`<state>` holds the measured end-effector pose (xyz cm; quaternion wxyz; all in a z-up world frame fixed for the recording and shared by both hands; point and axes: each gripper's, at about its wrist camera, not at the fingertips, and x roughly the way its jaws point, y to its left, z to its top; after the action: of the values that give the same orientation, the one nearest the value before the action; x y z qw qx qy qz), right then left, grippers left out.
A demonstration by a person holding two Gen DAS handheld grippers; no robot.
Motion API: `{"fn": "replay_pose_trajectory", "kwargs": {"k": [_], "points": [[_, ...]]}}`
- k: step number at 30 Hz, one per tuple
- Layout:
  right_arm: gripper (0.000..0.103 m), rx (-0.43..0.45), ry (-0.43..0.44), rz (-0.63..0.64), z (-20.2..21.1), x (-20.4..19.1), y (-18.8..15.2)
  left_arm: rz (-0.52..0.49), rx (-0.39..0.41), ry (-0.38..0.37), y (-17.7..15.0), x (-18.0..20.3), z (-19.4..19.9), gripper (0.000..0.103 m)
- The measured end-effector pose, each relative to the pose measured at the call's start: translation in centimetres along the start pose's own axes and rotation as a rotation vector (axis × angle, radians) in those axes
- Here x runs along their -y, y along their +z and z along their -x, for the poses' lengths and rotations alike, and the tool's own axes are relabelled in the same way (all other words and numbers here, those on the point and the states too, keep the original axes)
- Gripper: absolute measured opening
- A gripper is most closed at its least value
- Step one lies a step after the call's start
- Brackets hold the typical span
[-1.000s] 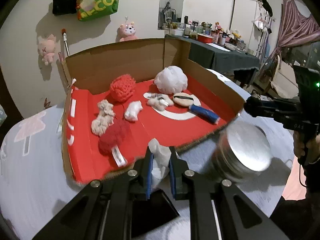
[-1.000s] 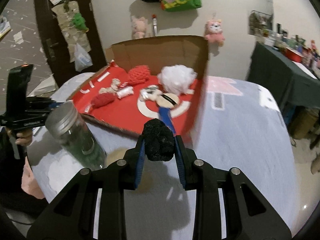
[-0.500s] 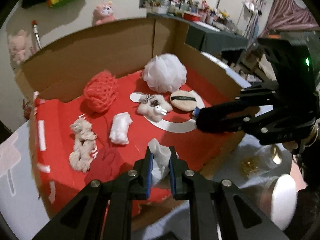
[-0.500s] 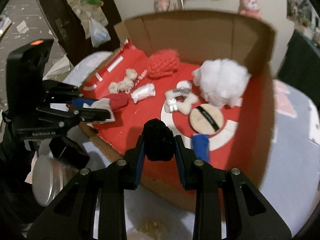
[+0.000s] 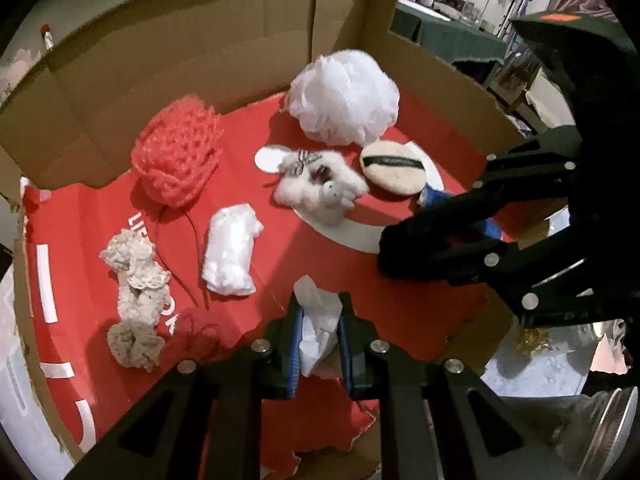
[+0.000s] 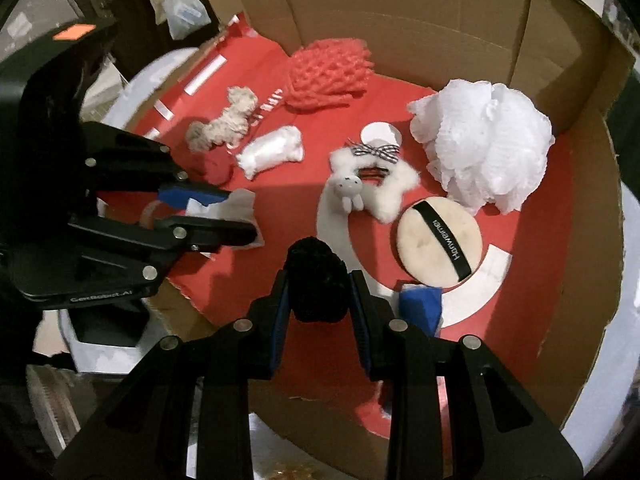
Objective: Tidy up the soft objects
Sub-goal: 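Lower the tissue and black pompom into the box and open both grippers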
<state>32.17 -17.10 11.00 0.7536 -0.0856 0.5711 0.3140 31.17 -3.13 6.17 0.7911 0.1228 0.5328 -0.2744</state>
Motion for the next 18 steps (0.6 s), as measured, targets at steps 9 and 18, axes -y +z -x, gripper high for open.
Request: {"fn": "replay_pose_trajectory", "kwargs": {"k": [9,18], "points": [[0.029,-0.024,-0.035,0.011,-0.06,-0.18,0.12,0.014,-0.013,0.012,0.07,-0.14,-0.39,0.027],[0.056,-0.024,-0.079,0.026,-0.04,-0.6,0.08,0.041,0.015,0.03,-0.09,-0.56,0.47,0.044]]}}
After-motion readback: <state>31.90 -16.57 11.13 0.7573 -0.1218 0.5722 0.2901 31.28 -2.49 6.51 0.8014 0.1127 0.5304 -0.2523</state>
